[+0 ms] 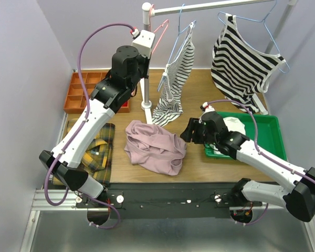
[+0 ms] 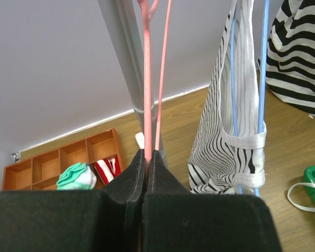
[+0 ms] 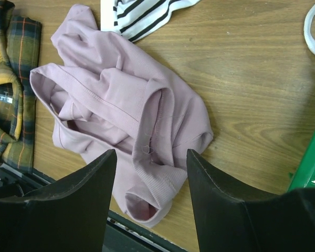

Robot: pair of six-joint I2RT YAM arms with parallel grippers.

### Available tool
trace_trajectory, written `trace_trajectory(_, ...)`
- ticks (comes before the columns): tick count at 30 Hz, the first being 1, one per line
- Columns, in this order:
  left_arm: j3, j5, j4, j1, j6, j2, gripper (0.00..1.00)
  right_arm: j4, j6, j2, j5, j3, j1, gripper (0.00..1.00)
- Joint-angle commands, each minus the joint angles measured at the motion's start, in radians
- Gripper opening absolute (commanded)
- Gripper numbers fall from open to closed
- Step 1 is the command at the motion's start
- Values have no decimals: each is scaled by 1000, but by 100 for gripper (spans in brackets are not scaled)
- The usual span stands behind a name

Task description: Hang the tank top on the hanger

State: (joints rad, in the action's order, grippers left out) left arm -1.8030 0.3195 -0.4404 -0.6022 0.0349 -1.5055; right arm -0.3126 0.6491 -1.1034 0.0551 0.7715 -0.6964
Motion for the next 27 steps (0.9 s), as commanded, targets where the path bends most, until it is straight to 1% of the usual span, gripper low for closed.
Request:
trace_trajectory(1,-64,-34,65,2,28,4,0,-5,-19,-12,23,40,5,64)
trace_trajectory(3,-111,-33,49,2,45,-27,0,-8,-20,-13,25,38,5,64)
trace_trajectory(9,-156,-42,71,4,59,-61,0,-14,-23,-7,29,35,5,64)
trace_trajectory(14,-128,-69,74,4,54,-38,0,-23,-28,-4,35,41,5,64)
trace_trajectory(17,-131,-73,19,4,49,-35,0,-31,-32,-6,32,49,3,64)
trace_trajectory(20,-35,-79,31,4,31,30,0,-45,-39,-3,35,57,5,65)
trace_trajectory(21,18,-83,41,4,30,68,0,-46,-40,-1,38,57,3,65)
trace_trajectory(27,134,-79,-6,4,13,168,0,-65,-57,-16,40,74,3,65)
